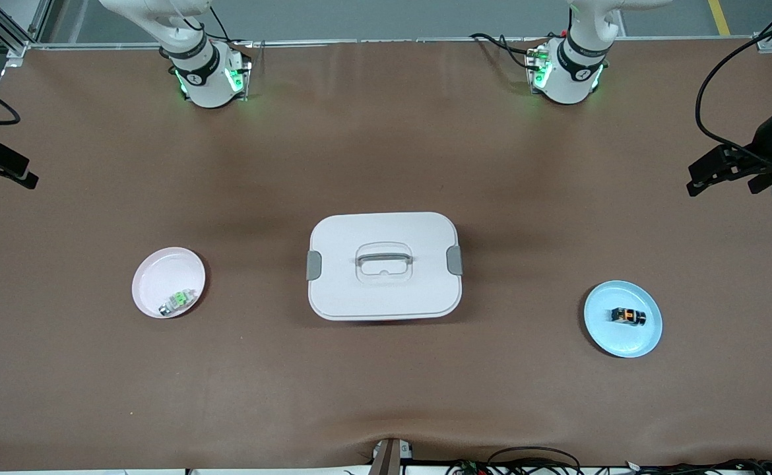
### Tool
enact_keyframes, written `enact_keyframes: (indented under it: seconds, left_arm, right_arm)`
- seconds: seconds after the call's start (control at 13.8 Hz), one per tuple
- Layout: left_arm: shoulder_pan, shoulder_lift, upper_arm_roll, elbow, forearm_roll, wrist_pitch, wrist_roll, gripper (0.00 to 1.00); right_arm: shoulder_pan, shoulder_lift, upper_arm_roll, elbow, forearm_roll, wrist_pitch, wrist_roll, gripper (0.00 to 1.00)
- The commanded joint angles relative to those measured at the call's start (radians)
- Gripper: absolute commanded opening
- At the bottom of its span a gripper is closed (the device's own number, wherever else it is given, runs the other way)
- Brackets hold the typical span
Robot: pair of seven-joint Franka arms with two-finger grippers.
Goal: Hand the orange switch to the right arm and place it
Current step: 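Move the left gripper toward the orange switch on the blue plate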
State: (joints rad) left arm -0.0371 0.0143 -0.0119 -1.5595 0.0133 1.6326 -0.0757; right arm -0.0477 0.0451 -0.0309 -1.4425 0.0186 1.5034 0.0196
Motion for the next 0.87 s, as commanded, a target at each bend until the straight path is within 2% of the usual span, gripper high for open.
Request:
enact_keyframes:
  seconds: [0.0, 0.58, 0.8]
  left_arm:
    - [0.0, 0.003, -0.003, 0.013, 0.005, -0.014, 0.016, 1.0]
    - [0.005, 0.036, 0.003, 0.013, 0.005, -0.004, -0.004, 1.0]
    - [0.009, 0.088, 0.003, 0.013, 0.004, -0.004, 0.005, 1.0]
  right_arm:
    - [-0.012, -0.027, 0.006, -0.027, 0.003, 0.011, -0.009, 1.0]
    - [-0.014, -0.027, 0.006, -0.027, 0.006, 0.011, -0.007, 1.0]
    - [-0.012, -0.022, 0.006, -0.019, 0.006, 0.012, -0.007, 1.0]
